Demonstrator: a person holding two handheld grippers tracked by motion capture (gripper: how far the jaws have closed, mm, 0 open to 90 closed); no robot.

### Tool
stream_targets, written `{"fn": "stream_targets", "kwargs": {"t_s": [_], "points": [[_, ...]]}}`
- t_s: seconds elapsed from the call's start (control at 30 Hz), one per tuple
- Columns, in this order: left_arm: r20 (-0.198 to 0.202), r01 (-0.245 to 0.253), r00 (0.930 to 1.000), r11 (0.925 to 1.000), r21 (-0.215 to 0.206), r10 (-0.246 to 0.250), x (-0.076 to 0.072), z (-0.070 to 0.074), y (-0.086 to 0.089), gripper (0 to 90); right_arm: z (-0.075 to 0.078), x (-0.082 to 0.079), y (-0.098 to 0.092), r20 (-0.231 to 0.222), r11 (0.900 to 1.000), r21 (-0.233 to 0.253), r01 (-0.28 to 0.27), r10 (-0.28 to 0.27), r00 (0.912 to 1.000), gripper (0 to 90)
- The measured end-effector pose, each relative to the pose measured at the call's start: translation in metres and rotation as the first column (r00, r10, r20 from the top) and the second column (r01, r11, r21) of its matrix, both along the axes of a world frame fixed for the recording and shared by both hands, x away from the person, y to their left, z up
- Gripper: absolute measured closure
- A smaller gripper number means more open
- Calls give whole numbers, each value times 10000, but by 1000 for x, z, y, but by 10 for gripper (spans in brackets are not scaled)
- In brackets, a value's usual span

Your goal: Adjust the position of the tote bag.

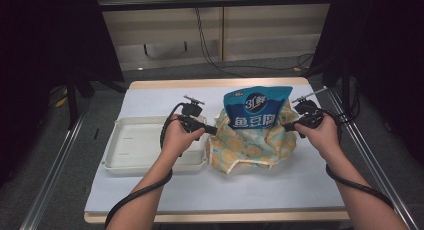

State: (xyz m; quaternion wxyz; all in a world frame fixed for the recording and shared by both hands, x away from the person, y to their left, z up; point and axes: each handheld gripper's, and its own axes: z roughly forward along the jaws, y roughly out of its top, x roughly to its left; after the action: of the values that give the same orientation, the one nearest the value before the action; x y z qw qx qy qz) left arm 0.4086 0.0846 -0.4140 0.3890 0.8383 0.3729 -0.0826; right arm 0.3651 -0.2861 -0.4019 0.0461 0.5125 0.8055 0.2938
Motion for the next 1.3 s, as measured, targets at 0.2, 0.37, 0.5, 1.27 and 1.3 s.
{"fn": "stream_targets", "kwargs": {"t_s": [0.2, 0.37, 0.5, 1.27, 1.3], "points": [[274, -161, 9995, 9990, -412, 172, -3, 14, 7, 878, 6, -2, -1, 241, 10000, -78, -21, 23, 9997, 900], [701, -1, 9975, 9981, -608, 44, -7, 29, 11, 710, 9, -3, -2, 383, 9999, -134, -29, 34, 9993, 900], [1070, 24, 9942, 9981, -624, 43, -10, 37, 10, 600, 10, -3, -1, 384, 10000, -81, -49, 52, 9993, 900], [1374, 1263, 9841, 9871, -988, -1122, -15, 5, -18, 742, 10, 0, 4, 438, 10000, -27, -68, 69, 9990, 900], [1394, 1337, 9831, 9854, -1055, -1185, -16, 3, -18, 759, 9, 0, 5, 348, 10000, 4, 10, -10, 9994, 900]]}}
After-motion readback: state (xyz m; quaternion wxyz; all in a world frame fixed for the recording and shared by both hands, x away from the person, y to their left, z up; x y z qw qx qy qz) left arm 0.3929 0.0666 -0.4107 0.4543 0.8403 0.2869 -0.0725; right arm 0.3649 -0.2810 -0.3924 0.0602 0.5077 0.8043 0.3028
